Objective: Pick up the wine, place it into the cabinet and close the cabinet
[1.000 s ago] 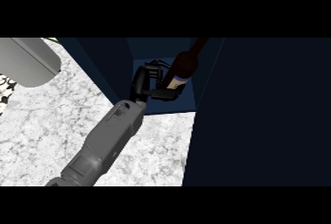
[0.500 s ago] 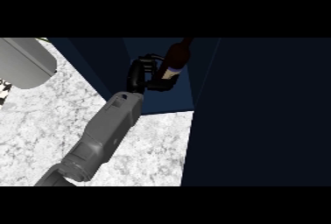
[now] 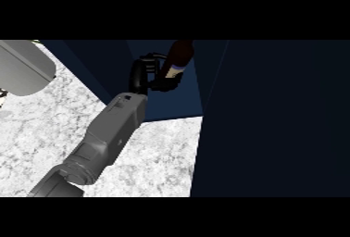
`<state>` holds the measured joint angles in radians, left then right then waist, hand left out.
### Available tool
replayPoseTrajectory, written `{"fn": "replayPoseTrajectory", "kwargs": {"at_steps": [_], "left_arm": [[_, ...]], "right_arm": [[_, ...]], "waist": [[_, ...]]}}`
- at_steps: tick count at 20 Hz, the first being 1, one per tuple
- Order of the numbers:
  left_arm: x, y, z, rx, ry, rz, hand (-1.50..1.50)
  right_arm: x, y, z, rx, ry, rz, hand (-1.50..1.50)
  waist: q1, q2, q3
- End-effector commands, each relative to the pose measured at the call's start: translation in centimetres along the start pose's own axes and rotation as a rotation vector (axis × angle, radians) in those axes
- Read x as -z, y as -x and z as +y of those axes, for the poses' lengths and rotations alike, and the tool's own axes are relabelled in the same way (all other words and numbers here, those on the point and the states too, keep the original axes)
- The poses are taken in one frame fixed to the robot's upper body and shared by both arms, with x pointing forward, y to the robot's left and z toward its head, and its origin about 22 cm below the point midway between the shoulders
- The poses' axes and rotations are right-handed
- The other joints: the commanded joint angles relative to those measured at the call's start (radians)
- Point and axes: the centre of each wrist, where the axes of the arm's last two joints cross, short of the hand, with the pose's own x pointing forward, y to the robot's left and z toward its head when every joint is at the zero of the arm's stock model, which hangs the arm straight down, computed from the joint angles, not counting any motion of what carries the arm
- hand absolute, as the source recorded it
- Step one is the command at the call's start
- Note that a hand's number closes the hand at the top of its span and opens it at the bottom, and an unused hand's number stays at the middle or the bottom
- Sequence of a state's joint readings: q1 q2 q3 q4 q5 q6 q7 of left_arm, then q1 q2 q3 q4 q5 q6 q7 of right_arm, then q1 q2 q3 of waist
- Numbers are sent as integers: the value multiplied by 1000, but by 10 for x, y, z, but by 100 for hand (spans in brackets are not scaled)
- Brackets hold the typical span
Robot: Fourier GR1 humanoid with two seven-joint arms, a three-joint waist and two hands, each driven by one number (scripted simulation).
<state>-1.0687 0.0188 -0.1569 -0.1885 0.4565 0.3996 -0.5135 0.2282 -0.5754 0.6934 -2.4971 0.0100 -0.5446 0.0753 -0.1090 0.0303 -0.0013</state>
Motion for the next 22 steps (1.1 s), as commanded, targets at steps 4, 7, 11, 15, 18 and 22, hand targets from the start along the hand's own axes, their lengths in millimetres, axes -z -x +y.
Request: {"fn": "replayPoseTrajectory", "kwargs": {"at_steps": [4,7,11,15,18,22], "left_arm": [[11,-6,18,100,-34,-45,-150],[12,-3,25,154,-71,-69,-150],[19,-9,36,192,-113,-74,-150],[21,-15,30,162,-108,-86,-150],[24,-22,27,103,-37,-107,-150],[31,-40,22,-35,-10,-145,-150]], "right_arm": [[-9,-28,-3,92,-29,-7,-150],[-12,-27,0,103,-34,-7,-150],[-13,-25,1,111,-43,-13,-150],[-11,-30,-5,108,-45,-18,-150],[-14,-30,-3,99,-55,-25,-150],[-12,-28,-3,102,-37,-31,-150]], "waist": [[-7,6,0],[-22,6,0],[-23,7,0],[-10,8,0],[-14,2,-1],[-3,4,-2]]}}
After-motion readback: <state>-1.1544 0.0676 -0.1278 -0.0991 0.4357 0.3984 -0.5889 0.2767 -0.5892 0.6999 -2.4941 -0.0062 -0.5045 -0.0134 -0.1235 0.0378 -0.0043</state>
